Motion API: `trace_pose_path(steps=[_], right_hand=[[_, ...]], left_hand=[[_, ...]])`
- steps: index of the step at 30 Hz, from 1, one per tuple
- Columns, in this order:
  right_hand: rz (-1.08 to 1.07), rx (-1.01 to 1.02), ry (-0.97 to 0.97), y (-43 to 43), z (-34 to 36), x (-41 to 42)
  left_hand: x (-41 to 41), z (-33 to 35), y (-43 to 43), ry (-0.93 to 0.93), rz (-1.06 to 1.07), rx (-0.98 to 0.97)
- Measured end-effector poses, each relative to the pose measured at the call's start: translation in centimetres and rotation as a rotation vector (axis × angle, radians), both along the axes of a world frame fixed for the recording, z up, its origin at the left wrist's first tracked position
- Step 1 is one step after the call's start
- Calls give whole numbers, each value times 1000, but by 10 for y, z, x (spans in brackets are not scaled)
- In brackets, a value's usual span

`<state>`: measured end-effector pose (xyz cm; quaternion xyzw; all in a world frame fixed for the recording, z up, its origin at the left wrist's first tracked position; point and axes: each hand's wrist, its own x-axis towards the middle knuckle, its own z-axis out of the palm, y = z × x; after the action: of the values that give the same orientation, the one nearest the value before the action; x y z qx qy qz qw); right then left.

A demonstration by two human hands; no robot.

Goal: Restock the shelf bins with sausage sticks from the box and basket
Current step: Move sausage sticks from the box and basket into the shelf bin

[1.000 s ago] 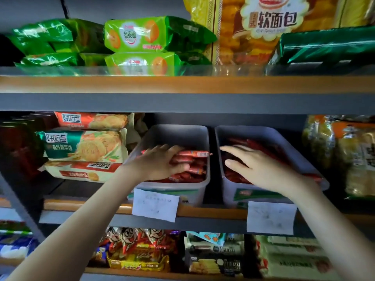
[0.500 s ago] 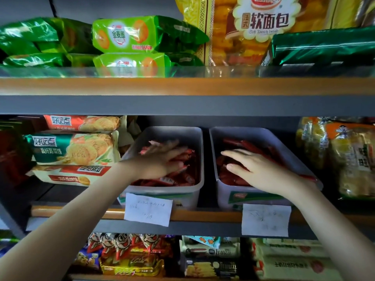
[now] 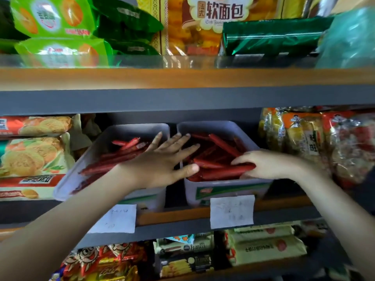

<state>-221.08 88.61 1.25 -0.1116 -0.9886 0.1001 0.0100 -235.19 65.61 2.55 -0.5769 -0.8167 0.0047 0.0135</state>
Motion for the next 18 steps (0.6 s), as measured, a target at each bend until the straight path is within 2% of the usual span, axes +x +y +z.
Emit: trace_pose_path(steps=[2, 5, 7, 9, 11, 12, 13, 15, 16, 18], right_hand=[[-3, -40, -34, 7, -1, 1], [-47, 65, 91, 7, 1, 0], [-77, 142, 179, 6, 2, -5], [-69, 97, 208, 8, 3, -8], [3, -6, 125, 12, 6, -8], [55, -56, 67, 13, 9, -6], [97, -113, 25, 13, 13, -3], [118, -186, 33, 17, 20, -1], [89, -162, 83, 22, 21, -2], [-55, 31, 154, 33, 17, -5]], left_hand=[[3, -2, 14, 6, -35, -84], [-1, -6, 32, -5, -44, -108], [-4, -5, 40, 22, 1, 2], [-9, -5, 45, 33, 13, 192], [-9, -2, 47, 68, -21, 379], [-8, 0, 47, 82, -40, 382], [-5, 2, 48, 63, -48, 317], [-4, 2, 52, -67, -63, 36], [-5, 0, 54, -135, -70, -58], [-6, 0, 57, -166, -119, -51]])
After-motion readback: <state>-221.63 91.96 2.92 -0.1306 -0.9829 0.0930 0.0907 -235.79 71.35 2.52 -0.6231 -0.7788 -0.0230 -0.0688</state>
